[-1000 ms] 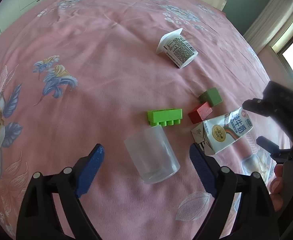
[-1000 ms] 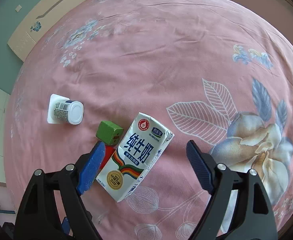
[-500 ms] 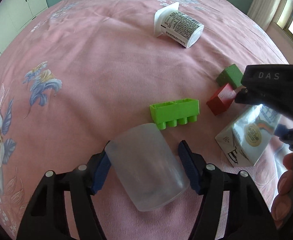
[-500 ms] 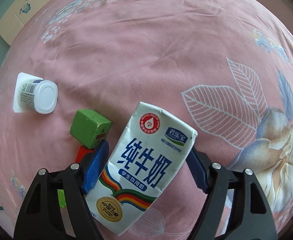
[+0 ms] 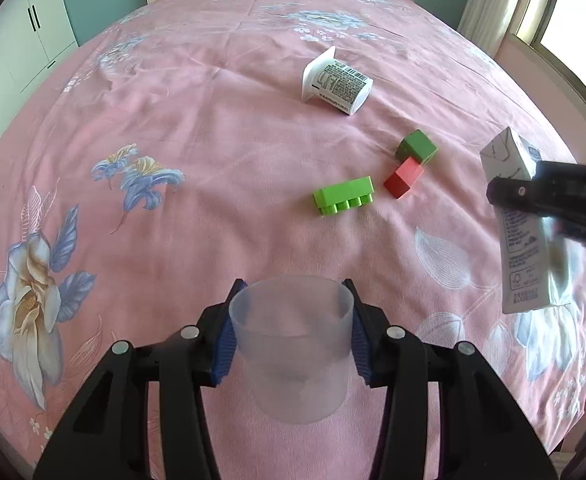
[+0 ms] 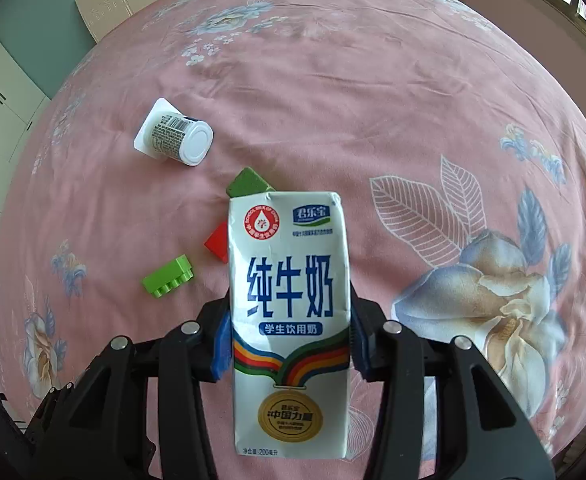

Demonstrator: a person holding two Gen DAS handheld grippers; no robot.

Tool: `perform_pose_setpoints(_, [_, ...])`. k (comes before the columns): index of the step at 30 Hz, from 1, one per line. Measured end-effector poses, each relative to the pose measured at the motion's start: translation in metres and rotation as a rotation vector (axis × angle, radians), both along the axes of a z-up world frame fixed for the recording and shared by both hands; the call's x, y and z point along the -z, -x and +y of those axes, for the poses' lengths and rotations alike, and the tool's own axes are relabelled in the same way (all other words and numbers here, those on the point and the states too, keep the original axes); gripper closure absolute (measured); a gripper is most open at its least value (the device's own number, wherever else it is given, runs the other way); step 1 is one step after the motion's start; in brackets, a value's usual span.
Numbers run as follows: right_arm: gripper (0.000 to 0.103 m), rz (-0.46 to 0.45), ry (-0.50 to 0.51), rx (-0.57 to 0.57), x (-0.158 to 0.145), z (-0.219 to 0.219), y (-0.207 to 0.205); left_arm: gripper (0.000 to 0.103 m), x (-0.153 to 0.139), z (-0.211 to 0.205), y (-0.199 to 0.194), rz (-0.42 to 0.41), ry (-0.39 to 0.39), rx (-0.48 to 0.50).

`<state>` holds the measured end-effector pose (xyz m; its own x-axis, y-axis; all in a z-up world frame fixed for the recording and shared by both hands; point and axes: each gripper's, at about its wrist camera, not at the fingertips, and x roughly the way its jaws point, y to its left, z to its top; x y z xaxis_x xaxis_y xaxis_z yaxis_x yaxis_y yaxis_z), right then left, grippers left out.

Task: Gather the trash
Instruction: 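Grasp the clear plastic cup with the left tool while the right grasps the milk carton, then carry the clear cup and milk carton over the trash bin with both tools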

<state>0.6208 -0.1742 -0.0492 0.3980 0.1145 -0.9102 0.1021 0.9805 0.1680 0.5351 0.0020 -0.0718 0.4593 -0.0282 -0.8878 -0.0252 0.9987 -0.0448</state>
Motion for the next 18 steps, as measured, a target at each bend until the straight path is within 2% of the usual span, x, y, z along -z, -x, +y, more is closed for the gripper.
perform_pose_setpoints(5, [0.056, -0.089, 0.017, -0.052, -0.062, 0.001, 0.046, 0.054, -0.059, 0.008, 0.041, -0.088, -0.004, 0.026])
perform_pose_setpoints(13, [0.056, -0.240, 0.041, -0.125, -0.165, 0.001, 0.143, 0.054, -0.151, 0.015, 0.118, -0.218, 0.004, 0.059])
perform_pose_setpoints(18, [0.056, -0.338, 0.057, -0.176, -0.222, 0.006, 0.204, 0.054, -0.205, 0.013, 0.171, -0.309, -0.023, 0.094])
